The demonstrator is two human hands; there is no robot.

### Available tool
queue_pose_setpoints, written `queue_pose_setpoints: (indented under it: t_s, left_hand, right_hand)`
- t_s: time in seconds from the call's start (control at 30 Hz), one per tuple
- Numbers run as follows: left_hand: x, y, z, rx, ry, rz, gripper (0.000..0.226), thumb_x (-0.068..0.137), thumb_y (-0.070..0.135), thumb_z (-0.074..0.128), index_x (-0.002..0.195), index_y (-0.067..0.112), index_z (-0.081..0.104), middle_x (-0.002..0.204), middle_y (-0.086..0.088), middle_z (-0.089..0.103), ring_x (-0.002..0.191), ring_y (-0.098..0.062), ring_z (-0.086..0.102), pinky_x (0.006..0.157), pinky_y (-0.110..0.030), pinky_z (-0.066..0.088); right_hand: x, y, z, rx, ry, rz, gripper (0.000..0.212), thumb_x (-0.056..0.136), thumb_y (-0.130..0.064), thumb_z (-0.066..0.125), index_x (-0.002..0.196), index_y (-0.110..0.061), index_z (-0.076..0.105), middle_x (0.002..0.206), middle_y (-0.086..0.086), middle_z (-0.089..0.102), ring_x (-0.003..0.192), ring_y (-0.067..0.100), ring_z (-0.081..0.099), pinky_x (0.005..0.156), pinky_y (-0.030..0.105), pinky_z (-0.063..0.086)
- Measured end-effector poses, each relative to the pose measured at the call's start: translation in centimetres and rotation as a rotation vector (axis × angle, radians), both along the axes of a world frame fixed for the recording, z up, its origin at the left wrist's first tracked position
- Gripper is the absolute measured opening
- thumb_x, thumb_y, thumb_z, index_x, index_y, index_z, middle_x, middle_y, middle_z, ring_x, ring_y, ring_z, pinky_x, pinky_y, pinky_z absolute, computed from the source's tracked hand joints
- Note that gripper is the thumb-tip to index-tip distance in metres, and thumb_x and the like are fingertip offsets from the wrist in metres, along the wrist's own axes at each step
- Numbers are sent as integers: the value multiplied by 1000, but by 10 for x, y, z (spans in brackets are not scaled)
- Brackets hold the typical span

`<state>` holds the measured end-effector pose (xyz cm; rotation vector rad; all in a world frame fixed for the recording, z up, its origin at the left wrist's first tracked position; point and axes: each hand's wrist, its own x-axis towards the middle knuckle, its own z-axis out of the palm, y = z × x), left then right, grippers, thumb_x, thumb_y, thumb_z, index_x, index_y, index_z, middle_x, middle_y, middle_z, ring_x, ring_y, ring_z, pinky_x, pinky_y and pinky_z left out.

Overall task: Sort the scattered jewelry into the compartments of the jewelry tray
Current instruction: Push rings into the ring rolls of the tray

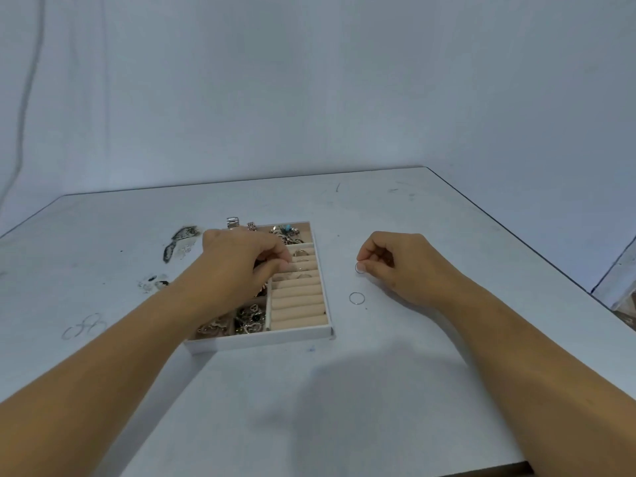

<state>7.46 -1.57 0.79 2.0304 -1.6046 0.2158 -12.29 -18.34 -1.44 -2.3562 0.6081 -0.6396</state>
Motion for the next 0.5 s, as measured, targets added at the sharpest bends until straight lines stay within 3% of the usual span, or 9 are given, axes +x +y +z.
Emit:
queue_pose_setpoints:
  t_s: [0.2, 0.37, 0.5]
  left_hand:
    - [3, 13, -14, -40, -54, -59, 7, 78, 34, 74, 78, 33, 67, 69, 19, 64, 74, 2, 53, 87, -45, 43]
    - [0, 9, -13, -73, -31, -123, 9, 80, 21, 74, 77, 28, 69, 66, 21, 62, 74, 4, 50, 83, -45, 43]
    - [1, 6, -15, -31, -39, -156, 5, 79, 30, 68, 74, 29, 70, 70, 14, 69, 73, -10, 52, 83, -42, 43]
  right_hand:
    - [8, 14, 1, -46, -47, 32, 8, 85, -20, 68, 80, -26, 65, 76, -9, 66, 70, 5, 59, 65, 16, 47]
    - [6, 14, 3, -73, -69, 22, 7, 85, -17, 68, 81, -23, 66, 76, -11, 67, 70, 4, 58, 65, 13, 46]
    - [6, 13, 2, -77, -73, 26, 6, 85, -17, 69, 82, -21, 66, 77, -10, 68, 70, 4, 59, 65, 13, 45]
